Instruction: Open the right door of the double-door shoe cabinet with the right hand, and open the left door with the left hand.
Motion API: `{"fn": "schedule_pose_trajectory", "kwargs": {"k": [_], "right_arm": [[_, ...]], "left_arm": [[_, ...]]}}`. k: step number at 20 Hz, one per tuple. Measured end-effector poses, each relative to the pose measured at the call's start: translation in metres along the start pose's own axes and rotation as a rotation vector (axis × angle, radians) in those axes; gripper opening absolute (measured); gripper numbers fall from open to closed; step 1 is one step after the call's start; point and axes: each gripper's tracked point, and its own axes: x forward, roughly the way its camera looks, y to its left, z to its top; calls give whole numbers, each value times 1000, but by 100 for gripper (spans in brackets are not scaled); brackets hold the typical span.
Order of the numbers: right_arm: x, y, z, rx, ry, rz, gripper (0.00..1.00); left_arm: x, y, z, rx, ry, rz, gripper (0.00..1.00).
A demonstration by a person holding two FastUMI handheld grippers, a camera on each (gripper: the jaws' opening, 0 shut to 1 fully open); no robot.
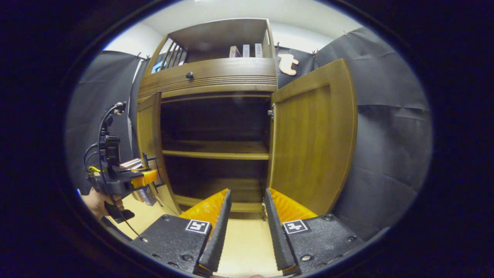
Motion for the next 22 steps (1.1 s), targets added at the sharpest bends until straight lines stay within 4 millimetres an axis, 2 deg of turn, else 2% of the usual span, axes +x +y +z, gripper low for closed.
{"fn": "schedule_pose_trajectory", "kwargs": {"k": [2,5,14,22], "right_arm": [[6,6,-4,0,3,15,60],[12,14,0,-2,11,35,59],[27,44,-8,3,44,96,59],[37,63,-7,-8,49,132,59]], "left_arm": [[-11,8,-2,-9,0,6,21],[-25,15,-4,-13,3,18,21],[-62,50,-12,2,18,75,20],[-85,81,-17,-30,17,132,20]]}}
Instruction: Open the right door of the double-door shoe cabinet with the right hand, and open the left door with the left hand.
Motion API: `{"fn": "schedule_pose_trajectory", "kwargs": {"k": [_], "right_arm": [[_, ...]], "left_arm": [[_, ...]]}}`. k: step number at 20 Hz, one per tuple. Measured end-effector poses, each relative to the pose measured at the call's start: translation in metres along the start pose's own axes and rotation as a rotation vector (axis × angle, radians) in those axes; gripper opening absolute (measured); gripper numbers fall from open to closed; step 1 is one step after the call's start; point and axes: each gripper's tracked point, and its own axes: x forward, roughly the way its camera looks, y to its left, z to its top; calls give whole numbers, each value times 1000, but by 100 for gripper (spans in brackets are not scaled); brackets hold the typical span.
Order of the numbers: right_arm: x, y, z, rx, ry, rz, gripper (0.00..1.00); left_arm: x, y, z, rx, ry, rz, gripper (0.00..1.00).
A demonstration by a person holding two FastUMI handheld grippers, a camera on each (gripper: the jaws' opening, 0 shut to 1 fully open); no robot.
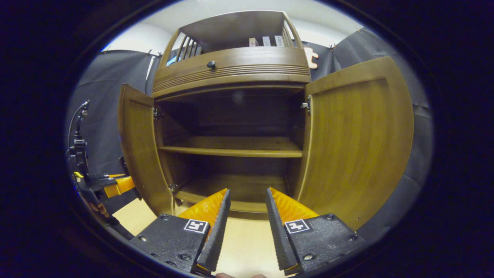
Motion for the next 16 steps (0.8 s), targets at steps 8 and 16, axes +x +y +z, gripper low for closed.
{"fn": "schedule_pose_trajectory", "kwargs": {"k": [8,16], "right_arm": [[11,18,-3,-4,12,38,59],[13,43,-4,-11,7,86,59]], "left_arm": [[-17,43,-3,-21,-6,88,20],[-37,95,-5,-66,-22,155,14]]}}
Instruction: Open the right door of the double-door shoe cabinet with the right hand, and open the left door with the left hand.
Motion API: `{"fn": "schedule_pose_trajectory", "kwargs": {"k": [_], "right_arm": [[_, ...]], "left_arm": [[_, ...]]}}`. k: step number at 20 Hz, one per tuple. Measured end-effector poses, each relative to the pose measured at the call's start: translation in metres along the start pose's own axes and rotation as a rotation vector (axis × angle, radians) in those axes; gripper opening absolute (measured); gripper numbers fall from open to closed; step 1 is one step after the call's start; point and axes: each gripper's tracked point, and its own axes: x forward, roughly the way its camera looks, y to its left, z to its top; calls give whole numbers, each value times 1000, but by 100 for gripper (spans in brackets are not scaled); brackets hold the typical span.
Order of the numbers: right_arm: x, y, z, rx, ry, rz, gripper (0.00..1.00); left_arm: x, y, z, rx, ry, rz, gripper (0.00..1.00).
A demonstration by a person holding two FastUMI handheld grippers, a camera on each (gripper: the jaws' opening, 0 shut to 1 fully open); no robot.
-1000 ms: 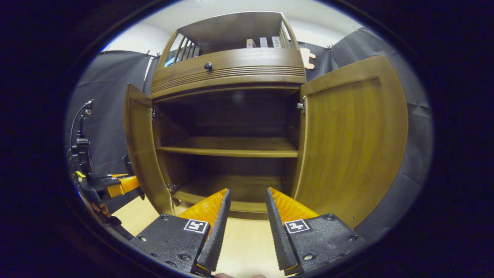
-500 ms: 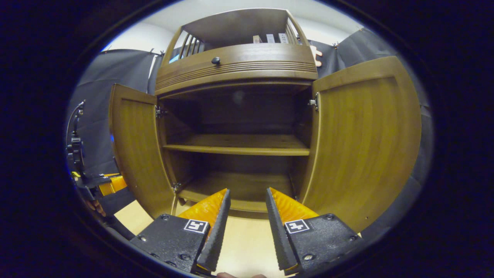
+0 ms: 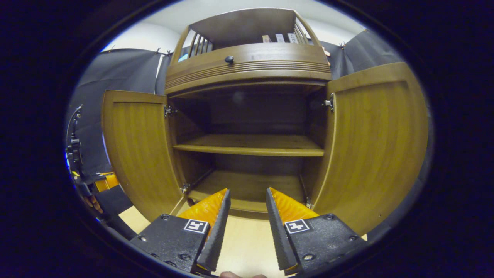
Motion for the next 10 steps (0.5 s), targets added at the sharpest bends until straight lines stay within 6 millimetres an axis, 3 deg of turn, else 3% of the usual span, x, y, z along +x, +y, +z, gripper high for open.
{"fn": "schedule_pose_trajectory", "kwargs": {"k": [10], "right_arm": [[0,25,-2,-13,6,6,59]], "left_arm": [[-9,53,-1,-33,-4,76,13]]}}
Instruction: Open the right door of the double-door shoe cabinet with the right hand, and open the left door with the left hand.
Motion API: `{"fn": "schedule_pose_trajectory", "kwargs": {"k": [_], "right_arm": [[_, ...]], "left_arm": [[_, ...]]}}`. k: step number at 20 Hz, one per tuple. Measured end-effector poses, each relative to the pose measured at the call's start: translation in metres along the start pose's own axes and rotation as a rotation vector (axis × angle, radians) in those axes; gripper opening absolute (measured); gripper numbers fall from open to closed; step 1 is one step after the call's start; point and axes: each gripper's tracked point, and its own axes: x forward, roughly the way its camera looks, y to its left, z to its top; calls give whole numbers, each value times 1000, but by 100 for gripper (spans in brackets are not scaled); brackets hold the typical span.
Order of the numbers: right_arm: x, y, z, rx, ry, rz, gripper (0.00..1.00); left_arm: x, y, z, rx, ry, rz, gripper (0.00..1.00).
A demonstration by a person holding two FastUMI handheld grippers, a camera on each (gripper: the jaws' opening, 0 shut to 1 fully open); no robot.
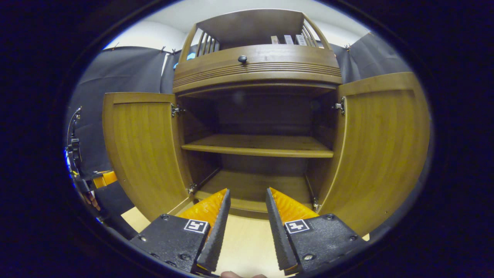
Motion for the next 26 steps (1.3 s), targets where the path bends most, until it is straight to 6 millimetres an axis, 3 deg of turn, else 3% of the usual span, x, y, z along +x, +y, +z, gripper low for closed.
{"fn": "schedule_pose_trajectory", "kwargs": {"k": [3,7,12,16,17,18,19,20,24,25,26], "right_arm": [[-1,1,-2,-1,4,-9,59],[-4,-7,3,11,-7,-51,60],[-9,-27,16,68,-32,-103,71],[-19,-45,31,71,-70,-140,72],[-21,-49,36,67,-83,-149,72],[-25,-52,40,65,-95,-156,72],[-28,-55,45,64,-105,-160,74],[-30,-57,49,65,-114,-160,74],[-41,-68,69,73,-157,-171,74],[-43,-71,73,72,-167,-175,72],[-46,-73,76,69,-175,-177,72]], "left_arm": [[-7,14,1,-16,0,13,13],[-20,9,14,25,-37,20,13],[-32,-40,40,53,-103,-49,13],[-31,-85,61,35,-122,-140,15],[-32,-96,65,28,-125,-165,31],[-32,-106,70,26,-134,-182,20],[-32,-116,75,29,-144,-205,24],[-33,-126,79,34,-154,-222,43],[-35,-164,88,49,-177,-278,31],[-36,-174,89,49,-175,-292,46],[-36,-181,91,49,-176,-301,49]]}}
